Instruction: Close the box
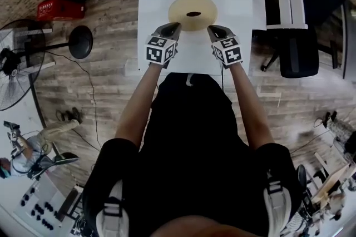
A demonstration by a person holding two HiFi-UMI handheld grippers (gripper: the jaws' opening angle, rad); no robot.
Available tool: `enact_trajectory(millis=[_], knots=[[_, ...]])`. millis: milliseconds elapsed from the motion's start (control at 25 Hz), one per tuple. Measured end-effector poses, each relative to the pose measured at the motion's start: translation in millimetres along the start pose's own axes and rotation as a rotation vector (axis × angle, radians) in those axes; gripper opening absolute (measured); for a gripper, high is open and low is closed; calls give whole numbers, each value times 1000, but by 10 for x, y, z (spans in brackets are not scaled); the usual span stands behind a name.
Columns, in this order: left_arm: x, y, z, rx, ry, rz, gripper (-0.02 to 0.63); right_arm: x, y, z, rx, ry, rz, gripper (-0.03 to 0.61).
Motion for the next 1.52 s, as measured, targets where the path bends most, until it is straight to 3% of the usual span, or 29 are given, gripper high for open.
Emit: enact_trajectory(millis=[480,1520], knots=[[179,206,-165,35,-58,-68,26,-19,195,-185,-20,-39,-50,-3],[570,644,-432,65,-95,-92,26,-296,527,-466,-11,-79,-121,-3]])
Point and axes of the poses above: the fingertips, and each gripper's own axes: z forward along the fingers, x to its right, y out of its underside, the point moved 4 cm from there along -z, backward along the fingers, and after that the axes turned 6 degrees about -x, right-handed, at the moved point
